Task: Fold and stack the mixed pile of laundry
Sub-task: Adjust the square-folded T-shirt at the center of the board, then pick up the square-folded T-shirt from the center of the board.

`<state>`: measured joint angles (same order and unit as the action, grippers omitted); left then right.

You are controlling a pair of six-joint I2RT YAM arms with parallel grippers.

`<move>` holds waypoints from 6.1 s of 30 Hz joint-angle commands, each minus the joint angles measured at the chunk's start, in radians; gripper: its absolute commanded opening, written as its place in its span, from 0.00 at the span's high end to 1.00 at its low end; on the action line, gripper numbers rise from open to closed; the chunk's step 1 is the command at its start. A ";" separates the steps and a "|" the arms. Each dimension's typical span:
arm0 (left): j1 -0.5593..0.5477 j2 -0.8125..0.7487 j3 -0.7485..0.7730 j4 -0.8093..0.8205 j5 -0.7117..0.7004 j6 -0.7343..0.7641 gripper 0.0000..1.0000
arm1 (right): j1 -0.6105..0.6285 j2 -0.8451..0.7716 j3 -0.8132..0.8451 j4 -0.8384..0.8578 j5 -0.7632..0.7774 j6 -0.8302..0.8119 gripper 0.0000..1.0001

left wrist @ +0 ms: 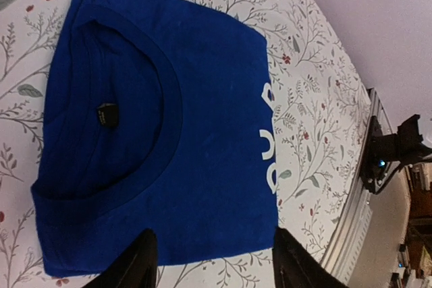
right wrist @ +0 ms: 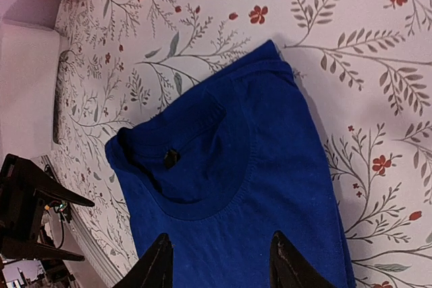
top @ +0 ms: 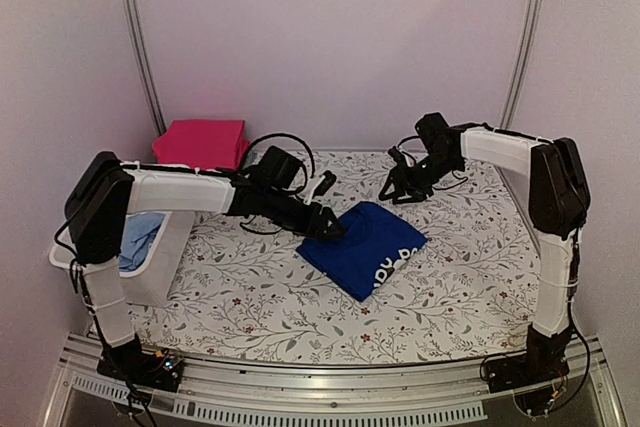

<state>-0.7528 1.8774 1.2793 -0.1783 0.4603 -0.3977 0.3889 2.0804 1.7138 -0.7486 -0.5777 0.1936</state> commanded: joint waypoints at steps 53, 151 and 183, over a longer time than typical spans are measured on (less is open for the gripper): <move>0.064 0.467 0.572 -0.268 -0.150 0.590 0.43 | 0.170 0.006 -0.139 0.064 0.373 -0.194 0.53; 0.448 -0.238 -0.248 0.044 -0.098 -0.194 0.00 | 0.685 0.270 0.214 -0.114 0.680 -0.234 0.57; 0.294 0.033 -0.218 0.344 0.057 -0.608 0.00 | 0.596 0.016 0.046 0.165 0.588 -0.227 1.00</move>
<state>-0.4263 1.8706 1.0119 0.0547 0.4747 -0.9119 0.9798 2.1315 1.7744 -0.6479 0.0414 -0.0410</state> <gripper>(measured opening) 0.996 0.017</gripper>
